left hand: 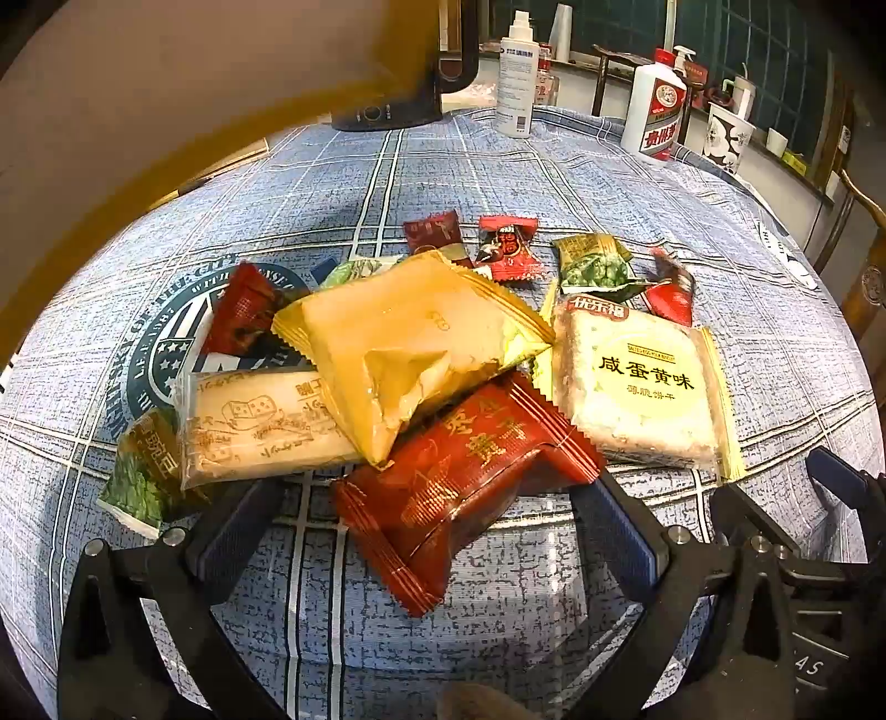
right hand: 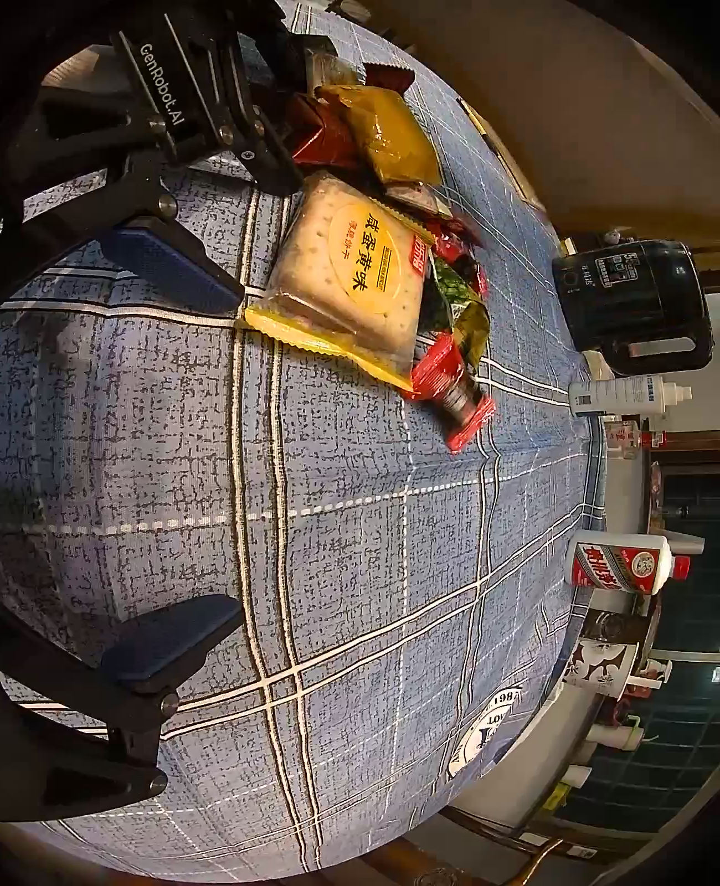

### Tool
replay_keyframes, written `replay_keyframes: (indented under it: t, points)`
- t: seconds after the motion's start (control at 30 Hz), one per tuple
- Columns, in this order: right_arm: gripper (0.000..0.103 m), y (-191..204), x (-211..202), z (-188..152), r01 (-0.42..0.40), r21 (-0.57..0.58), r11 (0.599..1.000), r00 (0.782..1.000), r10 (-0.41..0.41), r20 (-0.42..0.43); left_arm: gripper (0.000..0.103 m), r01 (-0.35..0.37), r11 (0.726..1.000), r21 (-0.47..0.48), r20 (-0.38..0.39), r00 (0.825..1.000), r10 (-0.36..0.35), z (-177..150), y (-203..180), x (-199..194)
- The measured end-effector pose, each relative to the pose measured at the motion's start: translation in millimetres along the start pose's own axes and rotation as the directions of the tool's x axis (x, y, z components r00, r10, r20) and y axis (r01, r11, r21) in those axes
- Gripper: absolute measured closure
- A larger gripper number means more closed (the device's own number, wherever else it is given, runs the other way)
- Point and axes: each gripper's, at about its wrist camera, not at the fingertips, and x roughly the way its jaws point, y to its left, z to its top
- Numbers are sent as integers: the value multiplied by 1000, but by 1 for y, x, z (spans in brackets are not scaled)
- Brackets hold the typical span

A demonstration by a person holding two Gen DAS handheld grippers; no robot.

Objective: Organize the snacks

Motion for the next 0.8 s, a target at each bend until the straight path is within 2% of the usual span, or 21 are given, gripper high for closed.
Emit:
replay_keyframes:
  t: [0.8]
  points:
    - [1, 0, 1, -2, 0, 0, 1000, 1000, 0, -7, 0, 3, 1000, -1, -8, 1000, -3, 1, 1, 0]
